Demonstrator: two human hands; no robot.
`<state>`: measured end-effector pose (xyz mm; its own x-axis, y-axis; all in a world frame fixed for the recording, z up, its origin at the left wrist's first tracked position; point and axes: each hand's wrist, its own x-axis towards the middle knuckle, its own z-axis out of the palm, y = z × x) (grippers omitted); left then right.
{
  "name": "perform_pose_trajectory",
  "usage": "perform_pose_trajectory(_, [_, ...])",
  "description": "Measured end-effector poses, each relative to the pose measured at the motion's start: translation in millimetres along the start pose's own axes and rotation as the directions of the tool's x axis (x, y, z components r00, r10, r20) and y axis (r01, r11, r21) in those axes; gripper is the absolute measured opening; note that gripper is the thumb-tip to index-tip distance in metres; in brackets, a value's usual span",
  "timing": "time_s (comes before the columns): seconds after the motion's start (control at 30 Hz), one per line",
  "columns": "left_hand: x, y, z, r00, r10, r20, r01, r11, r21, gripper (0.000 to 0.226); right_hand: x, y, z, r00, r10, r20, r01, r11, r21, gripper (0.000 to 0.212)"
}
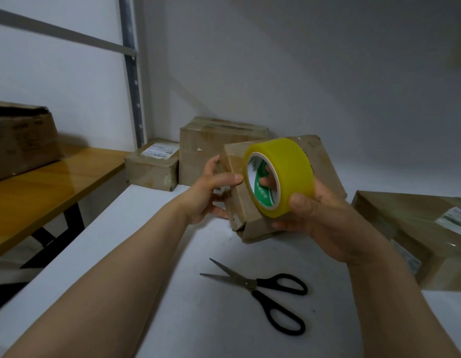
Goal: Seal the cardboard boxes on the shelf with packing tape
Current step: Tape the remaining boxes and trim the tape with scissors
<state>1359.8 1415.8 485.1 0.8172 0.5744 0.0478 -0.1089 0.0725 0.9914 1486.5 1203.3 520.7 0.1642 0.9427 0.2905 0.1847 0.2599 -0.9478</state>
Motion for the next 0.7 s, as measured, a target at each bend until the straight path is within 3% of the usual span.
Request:
perform_pose_trajectory(0.13, [0, -1, -1, 1.0, -0.028, 0.007, 0.028, 0.999, -0.034, 0.087, -2, -2, 1, 1.0, 0.005, 0.031, -0.003, 0.999, -0.041, 0.091])
perform_pose_trajectory(0.3, [-8, 1, 1, 0.995, -0.097, 0.001, 0.097, 0.994, -0.046, 0.07, -1, -2, 5, 0.994, -0.104, -0.033, 0.1, 0.989, -0.109, 0.063])
perform_pose_trajectory(0.47, [-20, 2, 2, 0.95, -0.307, 0.053, 0.31, 0.948, -0.075, 0.071, 8, 7, 7, 0.993, -0.11, -0.041, 0.099, 0.972, -0.211, 0.067])
perform_pose_trajectory(0.57, [-23, 8, 4, 0.945, -0.328, -0.008, 0.328, 0.942, 0.067, 0.075, 11, 11, 7, 0.983, -0.136, -0.12, 0.103, 0.963, -0.248, 0.058])
perform_pose_trajectory(0.7, [-31, 24, 3, 0.95, -0.298, -0.091, 0.304, 0.826, 0.474, 0.092, 15, 18, 5, 0.943, -0.131, -0.307, 0.054, 0.968, -0.245, 0.038])
